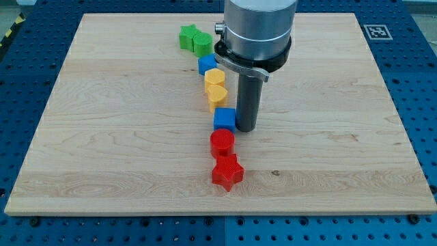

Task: Slide the arm vertically above the green star

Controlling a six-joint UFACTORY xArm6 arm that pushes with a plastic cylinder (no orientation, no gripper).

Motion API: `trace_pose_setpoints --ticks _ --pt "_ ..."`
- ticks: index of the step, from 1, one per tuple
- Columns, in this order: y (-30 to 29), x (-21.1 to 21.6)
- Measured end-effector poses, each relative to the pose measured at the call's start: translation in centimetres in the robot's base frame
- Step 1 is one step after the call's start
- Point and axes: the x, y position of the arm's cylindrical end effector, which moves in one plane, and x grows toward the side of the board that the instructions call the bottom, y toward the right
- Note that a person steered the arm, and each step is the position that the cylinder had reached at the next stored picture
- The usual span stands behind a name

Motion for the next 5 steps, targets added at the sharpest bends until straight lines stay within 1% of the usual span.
trace_pose_setpoints --ticks 1,2,3,5 --pt "-0.2 -0.1" --pt "0.1 -2.9" --pt "1.3 -8.6" --pt "1.0 -21.4"
